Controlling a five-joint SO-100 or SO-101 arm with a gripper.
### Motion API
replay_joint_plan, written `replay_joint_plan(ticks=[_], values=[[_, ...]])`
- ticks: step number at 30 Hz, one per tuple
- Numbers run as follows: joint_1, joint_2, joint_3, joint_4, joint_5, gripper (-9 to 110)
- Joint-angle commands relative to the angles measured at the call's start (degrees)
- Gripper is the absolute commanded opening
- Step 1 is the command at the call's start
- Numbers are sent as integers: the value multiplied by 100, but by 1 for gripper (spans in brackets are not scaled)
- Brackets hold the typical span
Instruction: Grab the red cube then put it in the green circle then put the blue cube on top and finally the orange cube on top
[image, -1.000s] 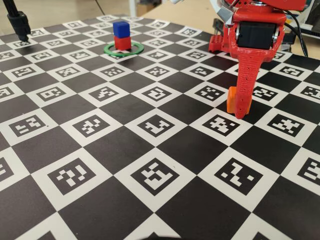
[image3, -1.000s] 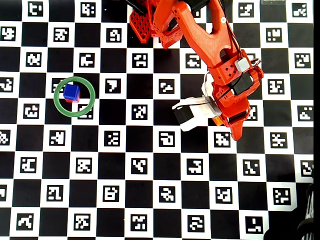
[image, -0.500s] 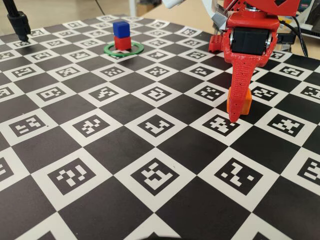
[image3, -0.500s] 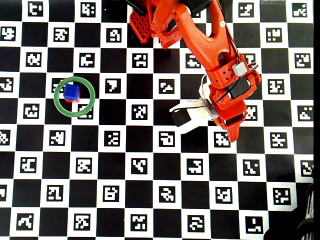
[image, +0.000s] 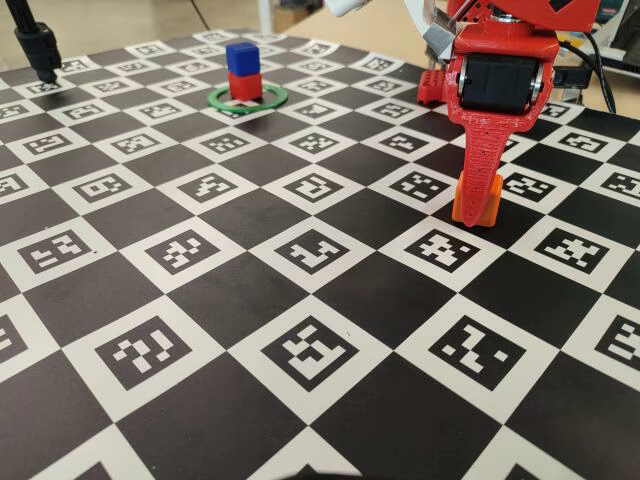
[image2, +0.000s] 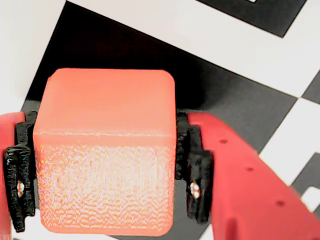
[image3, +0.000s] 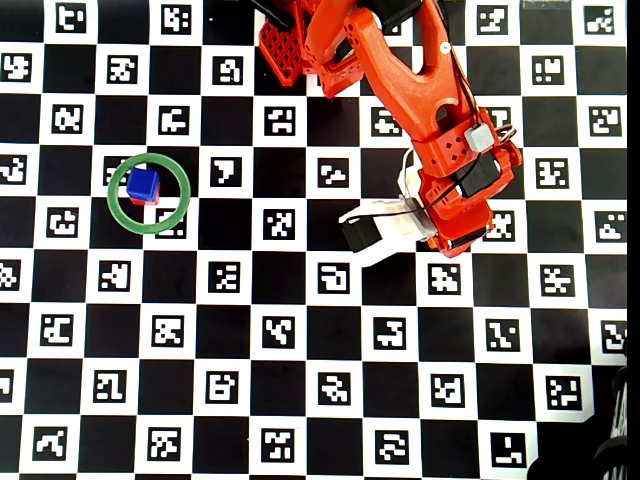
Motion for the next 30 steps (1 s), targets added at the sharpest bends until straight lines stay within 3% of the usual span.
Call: replay_joint_plan(ticks=[1,18,30], values=[[44,475,-624,343,44,1],[1257,984,-3384,3639,-413,0],[4148,905,-4482,4649,-2118,0]])
